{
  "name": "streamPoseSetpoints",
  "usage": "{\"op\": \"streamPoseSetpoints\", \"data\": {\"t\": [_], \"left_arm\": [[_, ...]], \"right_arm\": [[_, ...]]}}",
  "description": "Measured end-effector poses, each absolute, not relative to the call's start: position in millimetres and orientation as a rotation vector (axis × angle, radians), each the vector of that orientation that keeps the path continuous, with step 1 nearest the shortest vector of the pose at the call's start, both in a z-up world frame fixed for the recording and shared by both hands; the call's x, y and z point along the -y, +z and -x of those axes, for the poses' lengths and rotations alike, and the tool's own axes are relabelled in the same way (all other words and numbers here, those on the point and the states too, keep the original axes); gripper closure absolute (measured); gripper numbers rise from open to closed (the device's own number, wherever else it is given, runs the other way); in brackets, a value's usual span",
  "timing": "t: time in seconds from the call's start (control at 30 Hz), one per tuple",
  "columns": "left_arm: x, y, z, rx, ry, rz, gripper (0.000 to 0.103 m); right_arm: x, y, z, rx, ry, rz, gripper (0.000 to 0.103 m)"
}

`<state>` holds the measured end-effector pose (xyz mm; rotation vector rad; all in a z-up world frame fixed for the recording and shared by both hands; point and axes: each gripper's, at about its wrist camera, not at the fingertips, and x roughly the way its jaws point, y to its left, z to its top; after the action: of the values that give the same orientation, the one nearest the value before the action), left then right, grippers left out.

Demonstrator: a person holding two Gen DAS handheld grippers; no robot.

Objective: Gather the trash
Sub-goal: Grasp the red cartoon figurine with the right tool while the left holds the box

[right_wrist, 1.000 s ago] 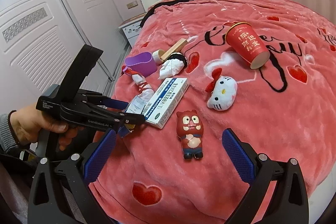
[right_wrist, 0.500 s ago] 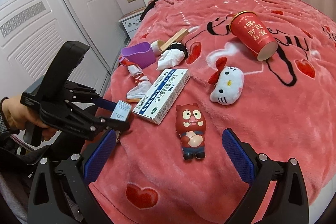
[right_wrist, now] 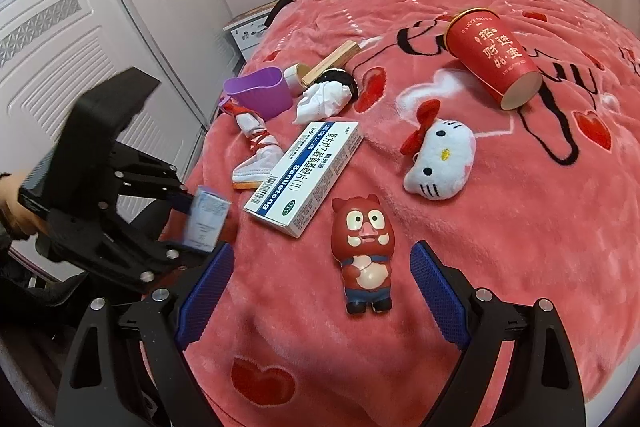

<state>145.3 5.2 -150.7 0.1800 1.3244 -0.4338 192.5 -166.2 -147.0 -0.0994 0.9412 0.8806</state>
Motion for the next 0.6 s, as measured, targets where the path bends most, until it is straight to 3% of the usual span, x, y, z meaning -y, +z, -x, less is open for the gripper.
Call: {"op": "streamPoseSetpoints", "data": {"t": [0.1, 0.23, 0.37, 0.5, 0.6], "left_arm": [[2, -141, -145, -1.273, -0.481, -0.238, 0.051], [9, -136, -153, -1.181, -0.495, -0.311, 0.051], [7, -143, -155, -1.167, -0.518, -0.318, 0.051], [1, -142, -153, -1.141, -0.537, -0.309, 0.051], [-14, -145, -150, -1.127, -0.538, -0.287, 0.051]], "right_arm": [[163, -149, -194, -0.926, 0.875, 0.134, 0.027], [157, -159, -198, -0.919, 0.854, 0.177, 0.031], [154, -169, -202, -0.928, 0.843, 0.228, 0.043], [153, -175, -206, -0.947, 0.850, 0.232, 0.044], [151, -181, -210, -0.964, 0.846, 0.253, 0.055]]}}
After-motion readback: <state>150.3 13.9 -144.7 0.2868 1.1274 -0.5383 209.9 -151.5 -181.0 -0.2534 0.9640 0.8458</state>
